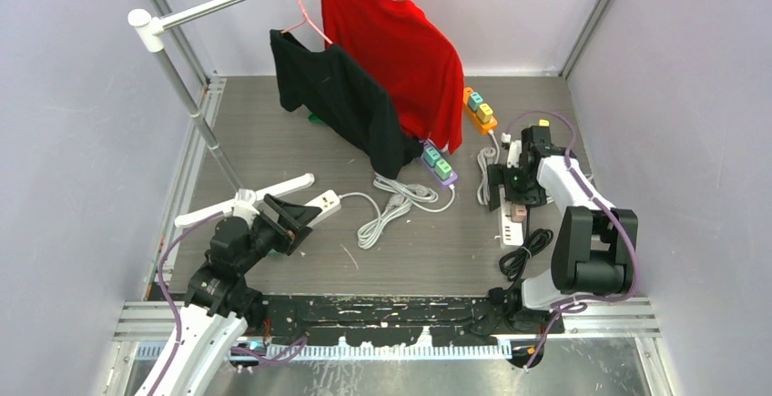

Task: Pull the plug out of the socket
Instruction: Move the socket to the center of the board.

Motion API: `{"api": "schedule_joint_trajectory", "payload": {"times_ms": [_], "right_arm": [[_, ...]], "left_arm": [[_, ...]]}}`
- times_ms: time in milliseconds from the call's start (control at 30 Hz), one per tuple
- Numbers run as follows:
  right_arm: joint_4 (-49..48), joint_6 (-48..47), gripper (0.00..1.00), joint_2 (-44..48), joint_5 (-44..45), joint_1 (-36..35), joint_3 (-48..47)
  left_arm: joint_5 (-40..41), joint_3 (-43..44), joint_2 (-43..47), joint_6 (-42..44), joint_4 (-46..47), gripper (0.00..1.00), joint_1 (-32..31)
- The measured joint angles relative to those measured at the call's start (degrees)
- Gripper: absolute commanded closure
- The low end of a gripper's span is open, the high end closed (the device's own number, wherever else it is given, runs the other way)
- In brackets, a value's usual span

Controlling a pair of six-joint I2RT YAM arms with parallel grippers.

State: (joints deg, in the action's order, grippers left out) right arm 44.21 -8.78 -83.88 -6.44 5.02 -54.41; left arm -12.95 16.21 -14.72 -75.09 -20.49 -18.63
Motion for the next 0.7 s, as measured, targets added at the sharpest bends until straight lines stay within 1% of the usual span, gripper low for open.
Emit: {"api": "schedule_joint_trajectory", "payload": {"times_ms": [33, 100, 200, 267, 300, 367, 467, 600, 700], "right_arm": [[-0.5, 0.1, 0.16, -0.7, 0.6, -0.2, 0.0], [-1.4, 0.3, 0.16, -2.0, 1.8, -0.4, 0.0], [-2.6, 0.4, 0.23, -3.7, 3.5, -0.5, 0.3], [-3.5, 0.5, 0.25, -4.3, 4.0, -0.5, 0.9], [-3.8, 0.6, 0.27, -4.4, 4.3, -0.6, 1.3], [-4.3, 0.5, 0.28, -4.4, 4.7, -0.8, 2.0], [-5.0, 0.3, 0.35, -4.8, 5.3, -1.2, 3.0], [-5.9, 0.0, 0.57, -5.0, 5.7, -1.3, 3.9], [-6.0, -0.5, 0.70, -4.9, 5.7, -1.3, 4.0]], "left_arm": [[-0.3, 0.0, -0.4, 0.0, 0.2, 0.13, 0.0], [-0.8, 0.0, -1.0, -0.2, 0.5, 0.13, 0.0], [-1.4, 0.0, -1.3, -0.8, 0.6, 0.13, 0.0], [-1.7, 0.0, -1.3, -1.0, 0.6, 0.13, 0.0], [-1.8, 0.0, -1.3, -1.0, 0.6, 0.13, 0.0], [-1.9, 0.0, -1.3, -1.1, 0.7, 0.13, 0.0], [-2.3, 0.0, -1.3, -1.2, 1.4, 0.13, 0.0], [-3.0, 0.0, -1.3, -1.2, 2.7, 0.13, 0.0], [-3.7, 0.0, -1.3, -1.2, 3.9, 0.13, 0.0]]}}
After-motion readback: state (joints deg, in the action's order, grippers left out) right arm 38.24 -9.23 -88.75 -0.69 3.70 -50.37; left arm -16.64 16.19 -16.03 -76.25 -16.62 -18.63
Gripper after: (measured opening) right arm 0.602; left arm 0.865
